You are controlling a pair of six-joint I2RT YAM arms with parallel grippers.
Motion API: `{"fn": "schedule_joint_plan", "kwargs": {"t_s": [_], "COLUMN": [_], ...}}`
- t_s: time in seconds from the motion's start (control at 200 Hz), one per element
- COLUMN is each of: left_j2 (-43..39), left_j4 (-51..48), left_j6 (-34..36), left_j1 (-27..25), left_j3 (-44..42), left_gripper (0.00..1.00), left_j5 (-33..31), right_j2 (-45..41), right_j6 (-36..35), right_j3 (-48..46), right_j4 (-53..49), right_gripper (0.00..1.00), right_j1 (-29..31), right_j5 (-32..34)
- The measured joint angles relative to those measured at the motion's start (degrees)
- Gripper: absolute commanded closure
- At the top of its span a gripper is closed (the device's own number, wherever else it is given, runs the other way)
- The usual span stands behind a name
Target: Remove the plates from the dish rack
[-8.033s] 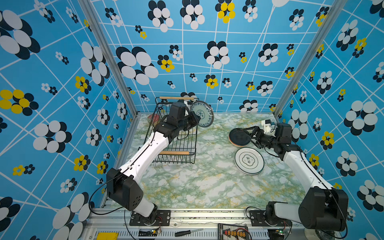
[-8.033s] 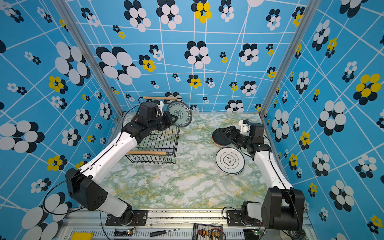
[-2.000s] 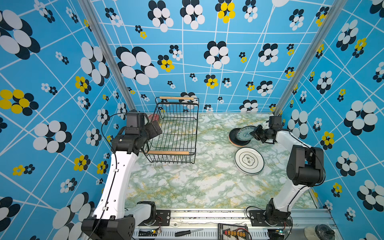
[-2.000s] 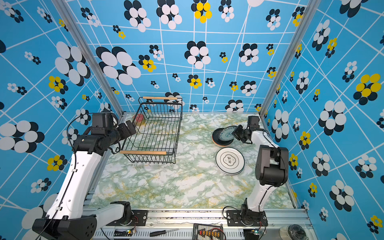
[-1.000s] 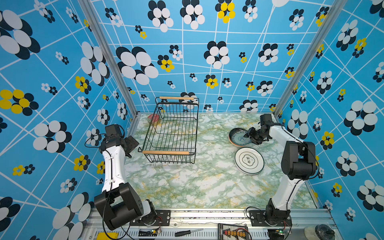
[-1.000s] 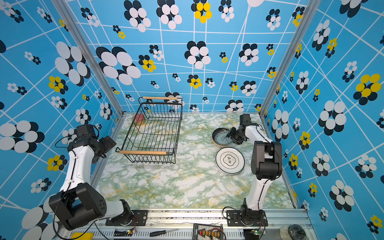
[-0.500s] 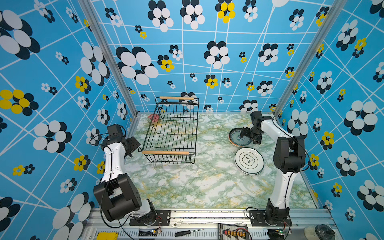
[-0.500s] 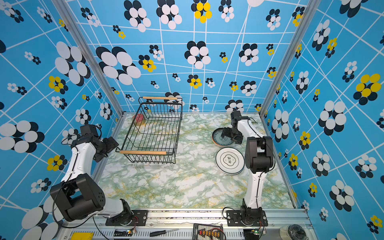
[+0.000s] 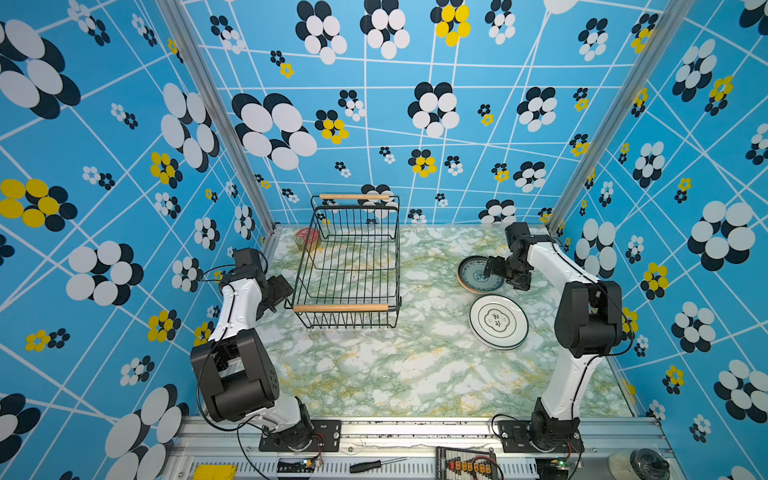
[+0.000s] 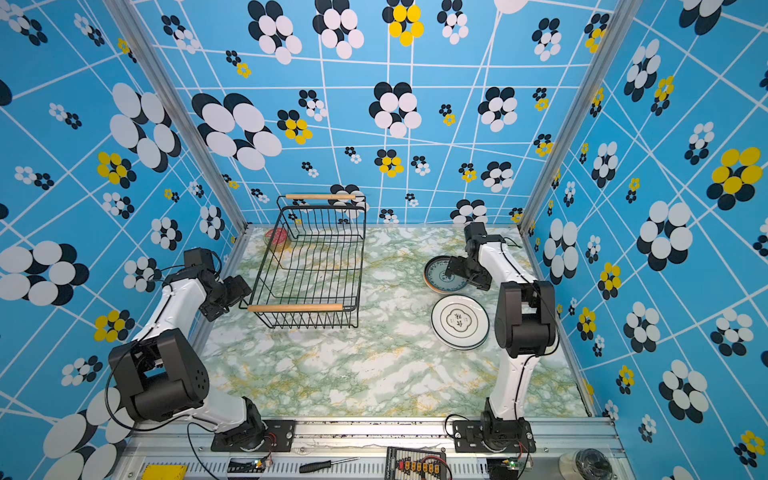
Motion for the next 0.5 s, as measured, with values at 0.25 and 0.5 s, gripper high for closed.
{"fn": "schedule_joint_plan", "kwargs": {"t_s": [0.25, 0.5], "left_j2": [0.00, -0.61], "left_j4": [0.00, 1.42], "left_j6": [1.51, 2.60], "left_j1": [-5.18, -8.24], "left_j3": [-0.17, -2.69], "left_gripper": [0.06, 0.05], "left_j5": [1.42, 4.15], "right_j2": [-11.45, -19.76], "right_j6": [-0.55, -1.90], "right_j3": [-10.82, -16.48], "right_j4": [8.57, 16.52], "right_gripper": [0.01, 0.01], "right_j1": [-3.58, -5.57], "right_j5": [-4.24, -6.34]}}
